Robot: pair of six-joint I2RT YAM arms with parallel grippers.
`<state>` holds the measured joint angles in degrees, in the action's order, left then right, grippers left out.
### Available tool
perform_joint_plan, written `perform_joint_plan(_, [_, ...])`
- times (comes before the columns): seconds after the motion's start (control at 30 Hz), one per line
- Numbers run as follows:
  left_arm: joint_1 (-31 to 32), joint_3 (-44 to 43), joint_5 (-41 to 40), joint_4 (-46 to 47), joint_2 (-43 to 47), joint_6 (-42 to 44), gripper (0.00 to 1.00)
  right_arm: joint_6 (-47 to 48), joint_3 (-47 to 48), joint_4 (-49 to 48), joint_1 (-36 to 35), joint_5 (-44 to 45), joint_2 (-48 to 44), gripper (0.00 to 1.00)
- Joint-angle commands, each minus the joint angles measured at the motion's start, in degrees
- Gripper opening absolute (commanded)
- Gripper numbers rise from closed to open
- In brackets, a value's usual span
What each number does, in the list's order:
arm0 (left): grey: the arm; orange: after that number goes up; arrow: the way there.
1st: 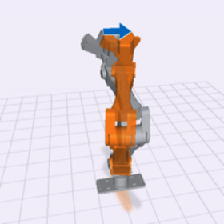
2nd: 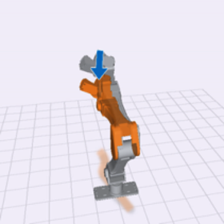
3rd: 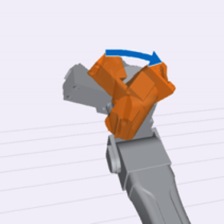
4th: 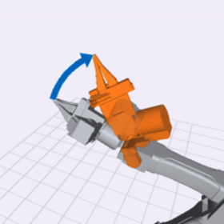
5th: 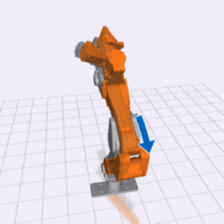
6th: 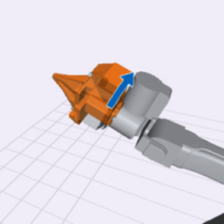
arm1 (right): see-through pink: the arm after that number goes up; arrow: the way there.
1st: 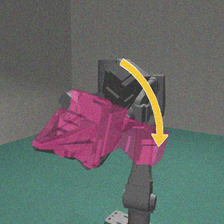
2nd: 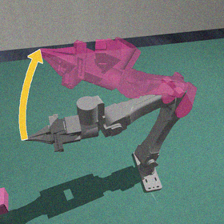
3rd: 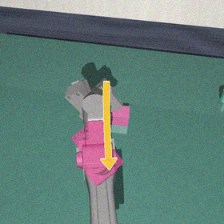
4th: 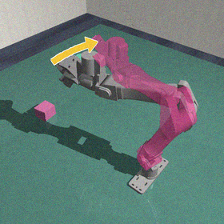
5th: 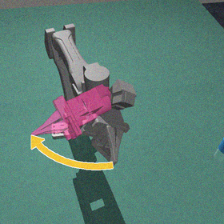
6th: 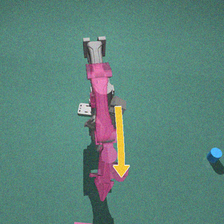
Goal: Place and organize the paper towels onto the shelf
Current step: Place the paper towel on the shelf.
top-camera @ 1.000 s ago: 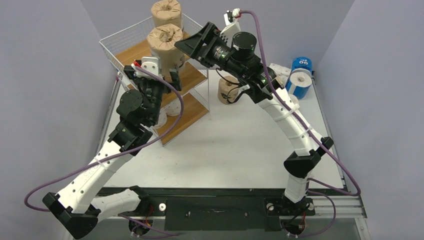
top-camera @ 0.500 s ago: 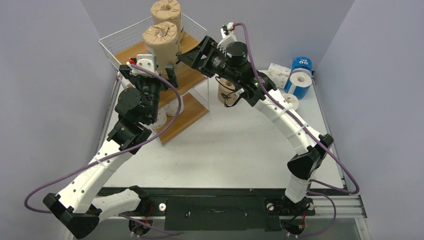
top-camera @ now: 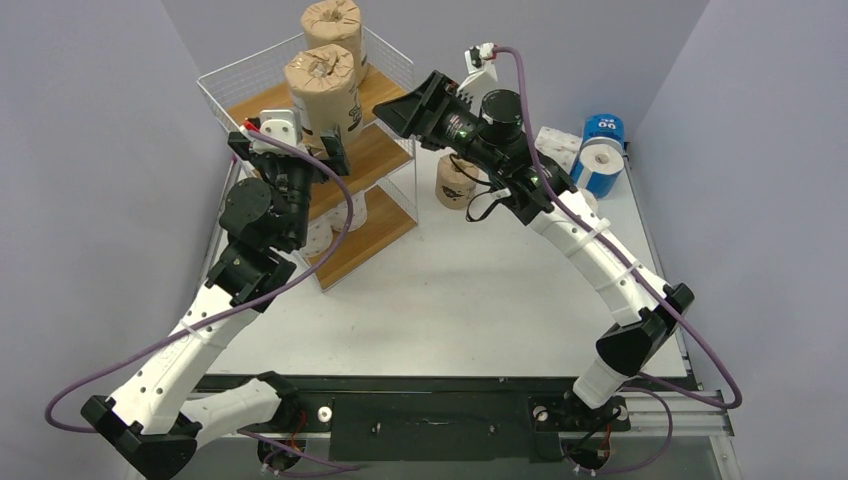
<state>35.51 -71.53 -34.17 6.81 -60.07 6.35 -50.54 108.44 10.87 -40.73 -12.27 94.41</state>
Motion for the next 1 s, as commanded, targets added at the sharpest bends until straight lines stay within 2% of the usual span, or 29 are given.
perform_joint_plan(0.0, [-1.1, -2.8, -0.6, 0.0, 1.8, -0.9, 0.96, 4.8, -0.7, -4.8, -0.2, 1.2, -4.0, 0.63])
perform_joint_plan(0.2, [-1.6, -2.7, -1.6, -0.3, 1.8, -1.0, 0.96, 12.4, 3.1, -1.9, -0.7, 4.8, -1.0, 0.59])
perform_joint_plan(0.37, [-2.2, -2.5, -1.9, -0.4, 2.2, -1.2, 0.96, 11.8, 5.5, -1.6, -0.9, 4.3, 2.7, 0.44])
perform_joint_plan(0.47, [-2.4, -2.5, -1.8, -0.5, 2.3, -1.1, 0.96, 11.2, 5.5, -2.6, -1.6, 3.5, 4.5, 0.39])
perform_joint_plan(0.97, [-2.6, -1.2, -0.9, -1.1, 4.0, -2.2, 0.96, 10.3, 13.5, -2.8, -5.4, 1.9, 12.8, 0.38])
